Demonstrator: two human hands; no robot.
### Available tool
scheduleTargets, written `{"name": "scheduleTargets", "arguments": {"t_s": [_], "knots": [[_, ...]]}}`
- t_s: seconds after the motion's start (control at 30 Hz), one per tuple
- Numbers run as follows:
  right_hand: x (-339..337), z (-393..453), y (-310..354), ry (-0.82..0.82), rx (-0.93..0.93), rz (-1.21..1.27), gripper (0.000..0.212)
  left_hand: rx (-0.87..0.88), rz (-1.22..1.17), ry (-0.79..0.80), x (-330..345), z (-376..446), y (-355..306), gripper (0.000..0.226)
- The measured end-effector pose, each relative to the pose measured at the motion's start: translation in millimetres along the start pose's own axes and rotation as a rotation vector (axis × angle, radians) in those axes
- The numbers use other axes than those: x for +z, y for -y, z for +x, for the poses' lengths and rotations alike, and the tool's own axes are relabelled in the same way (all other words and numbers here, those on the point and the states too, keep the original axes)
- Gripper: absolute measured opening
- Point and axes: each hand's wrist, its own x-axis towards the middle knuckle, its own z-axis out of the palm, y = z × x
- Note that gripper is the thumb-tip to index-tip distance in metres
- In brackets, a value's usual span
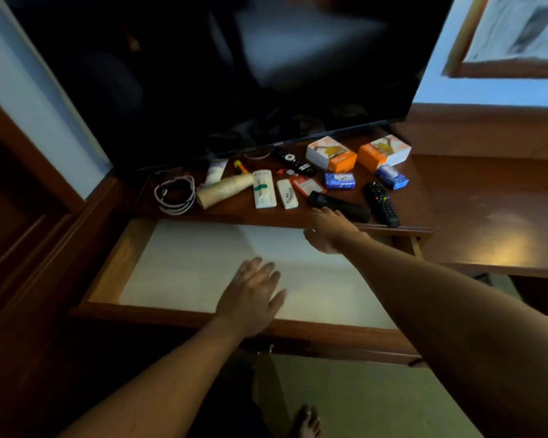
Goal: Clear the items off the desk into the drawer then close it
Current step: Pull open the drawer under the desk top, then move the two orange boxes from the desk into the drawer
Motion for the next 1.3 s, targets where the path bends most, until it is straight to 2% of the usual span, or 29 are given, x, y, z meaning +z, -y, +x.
{"name": "scheduleTargets", "arguments": {"t_s": [0.1, 0.2, 0.37, 0.57, 0.73, 0.9, 1.07, 1.17, 1.3], "knots": [[-26.3, -5.5, -1.5, -0.052, -0.004, 0.01, 0.043, -0.027, 0.036, -0.087, -31.6, 58.1, 4.4, 0.048], [-43.7, -7.7, -6.7, -0.118, -0.012, 0.028, 0.042, -0.08, 0.042, -0.087, -51.3, 103.4, 6.9, 0.046], [-58.2, -4.4, -23.1, -0.11, 0.06, 0.109, 0.036, -0.076, 0.052, -0.084, -66.3, 159.5, 5.3, 0.04], [-71.0, -7.9, -43.3, -0.139, 0.177, 0.233, 0.054, -0.001, -0.085, -0.048, -64.2, 220.5, -2.2, 0.038], [-77.5, 4.5, -71.8, -0.19, 0.321, 0.249, 0.032, 0.009, -0.118, 0.016, -57.9, 272.1, -13.8, 0.044], [-76.3, 28.3, -104.5, -0.209, 0.38, 0.271, 0.028, -0.027, -0.083, 0.045, -48.5, 321.1, -21.7, 0.045], [-86.2, 69.4, -141.4, -0.247, 0.398, 0.318, 0.032, -0.054, -0.05, 0.017, -45.8, 372.7, -31.0, 0.035], [-96.6, 101.2, -163.3, -0.246, 0.417, 0.292, 0.035, -0.098, -0.101, 0.011, -41.9, 403.4, -34.2, 0.041], [-111.7, 140.2, -192.6, -0.268, 0.431, 0.284, 0.048, -0.254, -0.143, 0.069, -30.0, 445.4, -43.2, 0.041]]}}
